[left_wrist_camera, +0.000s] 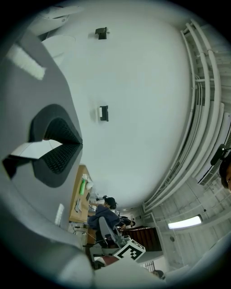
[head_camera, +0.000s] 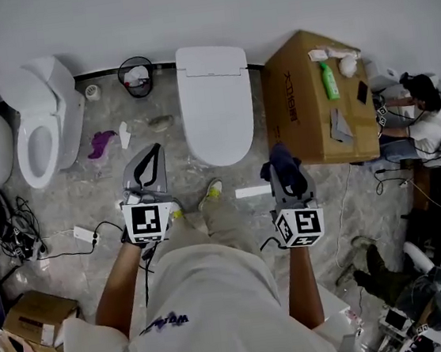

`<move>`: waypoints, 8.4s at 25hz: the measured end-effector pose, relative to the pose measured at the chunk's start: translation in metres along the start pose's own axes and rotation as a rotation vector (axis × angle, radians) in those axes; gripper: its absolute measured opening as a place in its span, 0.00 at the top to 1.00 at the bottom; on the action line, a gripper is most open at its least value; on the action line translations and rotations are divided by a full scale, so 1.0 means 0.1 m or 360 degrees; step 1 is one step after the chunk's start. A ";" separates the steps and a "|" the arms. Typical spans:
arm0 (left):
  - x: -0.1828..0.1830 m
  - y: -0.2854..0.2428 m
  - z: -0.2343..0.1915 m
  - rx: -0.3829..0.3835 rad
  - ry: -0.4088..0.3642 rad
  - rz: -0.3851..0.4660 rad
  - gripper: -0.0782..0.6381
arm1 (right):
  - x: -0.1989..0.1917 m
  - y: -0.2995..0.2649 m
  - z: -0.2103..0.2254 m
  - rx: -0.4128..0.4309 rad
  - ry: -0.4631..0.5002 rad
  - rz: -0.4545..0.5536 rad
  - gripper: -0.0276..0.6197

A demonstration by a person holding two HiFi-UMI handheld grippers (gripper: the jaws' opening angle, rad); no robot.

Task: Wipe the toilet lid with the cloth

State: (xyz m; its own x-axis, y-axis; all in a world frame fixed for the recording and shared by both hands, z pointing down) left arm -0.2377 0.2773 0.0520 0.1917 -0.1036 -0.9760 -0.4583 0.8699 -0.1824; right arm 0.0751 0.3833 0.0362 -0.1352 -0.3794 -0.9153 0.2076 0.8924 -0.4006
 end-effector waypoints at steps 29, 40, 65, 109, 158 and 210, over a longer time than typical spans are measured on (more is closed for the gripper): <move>-0.15 -2.88 0.32 0.0046 -0.0053 -0.0163 0.89 | -0.20 -3.03 1.71 0.0377 -0.0208 0.0007 0.70; -1.75 -3.61 -0.14 -0.0021 0.0057 -0.0264 0.89 | -1.13 -4.80 1.07 0.0355 -0.0012 -0.0206 0.70; -3.49 -3.35 -0.45 0.0011 0.0354 -0.0644 0.89 | -2.69 -6.82 -0.02 0.0763 0.0246 -0.0742 0.70; -3.48 -3.53 0.31 -0.0193 0.0312 -0.0710 0.89 | -3.03 -6.42 0.97 0.0513 0.0115 -0.0802 0.68; -3.20 -3.60 1.00 0.0028 0.0260 -0.0679 0.89 | -3.51 -5.63 2.85 0.0209 0.0055 -0.0837 0.67; -3.51 -2.57 -0.19 0.0089 0.0313 -0.0756 0.89 | -2.86 -5.81 -0.05 0.0684 0.0155 -0.0603 0.69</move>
State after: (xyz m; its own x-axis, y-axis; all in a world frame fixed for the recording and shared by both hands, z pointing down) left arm -0.2040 0.0808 0.4390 0.1985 -0.5776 -0.7918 -0.3120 0.7286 -0.6097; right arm -0.0119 -0.0258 0.5308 -0.3612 -0.6107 -0.7047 0.4991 0.5118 -0.6993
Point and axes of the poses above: the fingertips, and each gripper's own axes: y backward along the fingers, z to its right, x out of its top, the point moved 8 cm from there along y, backward along the fingers, and after that the axes turned 7 degrees about x, right-handed, at the moved point
